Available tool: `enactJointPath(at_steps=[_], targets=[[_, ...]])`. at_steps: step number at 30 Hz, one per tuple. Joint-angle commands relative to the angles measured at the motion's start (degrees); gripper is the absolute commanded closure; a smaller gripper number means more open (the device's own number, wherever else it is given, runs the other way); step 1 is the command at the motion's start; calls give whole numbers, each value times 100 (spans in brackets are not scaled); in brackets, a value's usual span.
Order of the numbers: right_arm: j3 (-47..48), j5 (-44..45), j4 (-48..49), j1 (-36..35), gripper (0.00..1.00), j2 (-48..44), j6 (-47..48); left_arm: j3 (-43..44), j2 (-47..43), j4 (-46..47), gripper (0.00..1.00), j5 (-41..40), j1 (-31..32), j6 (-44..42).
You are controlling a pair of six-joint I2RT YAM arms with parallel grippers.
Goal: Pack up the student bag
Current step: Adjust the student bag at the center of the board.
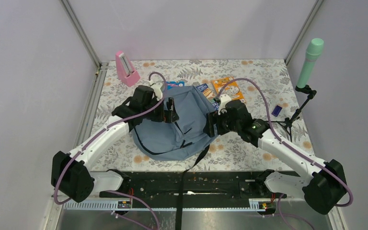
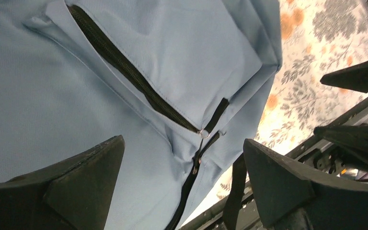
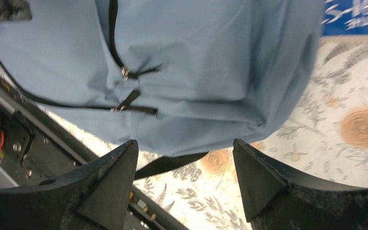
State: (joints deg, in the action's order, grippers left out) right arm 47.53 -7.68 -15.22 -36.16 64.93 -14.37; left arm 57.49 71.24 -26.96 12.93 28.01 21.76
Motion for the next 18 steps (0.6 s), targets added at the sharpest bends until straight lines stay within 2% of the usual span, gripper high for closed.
enactJointPath(at_steps=[1, 5, 8, 15, 18], targets=[[-203, -117, 75, -475, 21, -179, -152, 138, 249, -262, 1, 397, -24, -400], [-361, 139, 303, -898, 27, 73, -1127, 256, 564, -171, 1, 701, -32, -298], [-709, 31, 1039, -1129, 31, 275, -2111, 399, 776, -225, 1, 854, -70, -295], [-1441, 624, 2435, -1753, 35, 478, -3956, 446, 1112, -275, 1, 994, -243, -313], [-1548, 803, 2696, -1922, 43, 597, -4431, 321, 1129, -198, 1, 1057, -278, -313]])
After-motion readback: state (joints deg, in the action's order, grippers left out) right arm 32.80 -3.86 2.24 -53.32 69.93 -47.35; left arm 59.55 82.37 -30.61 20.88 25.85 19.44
